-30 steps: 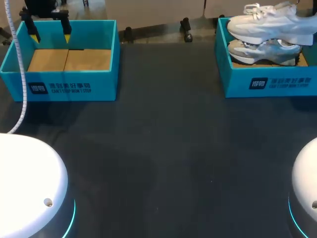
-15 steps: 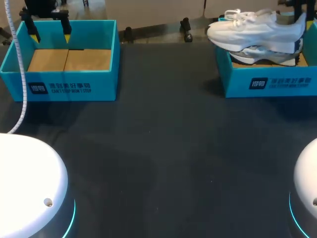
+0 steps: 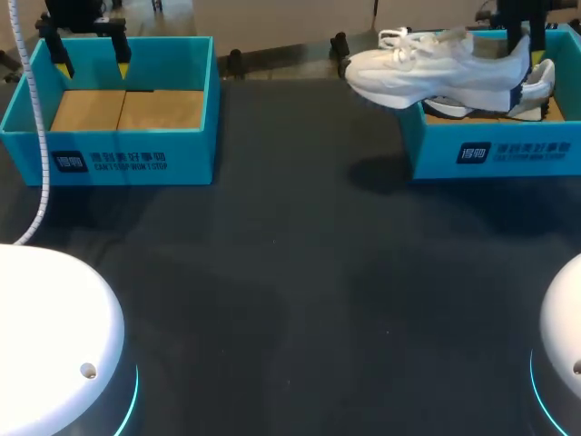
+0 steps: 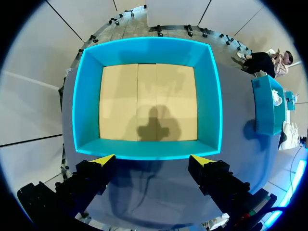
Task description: Take the shoe out of the shoebox, open the shoe tongue, remove and reinsert the insole, then place the shoe into the shoebox
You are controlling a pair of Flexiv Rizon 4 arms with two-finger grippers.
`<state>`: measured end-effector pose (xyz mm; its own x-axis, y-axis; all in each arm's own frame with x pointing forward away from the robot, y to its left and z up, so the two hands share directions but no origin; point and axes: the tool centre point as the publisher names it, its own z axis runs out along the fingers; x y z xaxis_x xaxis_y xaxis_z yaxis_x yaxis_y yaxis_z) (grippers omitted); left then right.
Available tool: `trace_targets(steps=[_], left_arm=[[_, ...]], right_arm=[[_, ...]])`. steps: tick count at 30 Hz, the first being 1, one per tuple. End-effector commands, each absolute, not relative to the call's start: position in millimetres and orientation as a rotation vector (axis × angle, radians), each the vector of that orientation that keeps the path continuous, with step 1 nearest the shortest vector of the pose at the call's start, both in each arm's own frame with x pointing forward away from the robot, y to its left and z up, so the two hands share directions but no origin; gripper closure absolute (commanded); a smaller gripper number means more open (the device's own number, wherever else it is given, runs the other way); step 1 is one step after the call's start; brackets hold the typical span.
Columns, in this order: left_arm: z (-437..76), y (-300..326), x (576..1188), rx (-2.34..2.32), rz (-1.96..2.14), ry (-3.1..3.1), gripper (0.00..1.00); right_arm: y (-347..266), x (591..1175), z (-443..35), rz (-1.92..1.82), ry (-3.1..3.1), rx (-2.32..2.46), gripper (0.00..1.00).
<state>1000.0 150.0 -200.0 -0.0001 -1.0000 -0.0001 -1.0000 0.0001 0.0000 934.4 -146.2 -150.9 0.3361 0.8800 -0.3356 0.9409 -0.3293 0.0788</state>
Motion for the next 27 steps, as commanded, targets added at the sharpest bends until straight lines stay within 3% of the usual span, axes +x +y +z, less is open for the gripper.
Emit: trace_targets(steps=[1, 27], left_arm=[[-200, 150, 1000, -2.221, 0.0, 2.222, 0.0], [-200, 150, 1000, -2.221, 0.0, 2.222, 0.0]], right_arm=[[-134, 918, -147, -0.299, 1.624, 2.318, 1.0], [-17, 846, -163, -0.311, 1.778, 2.287, 1.0]])
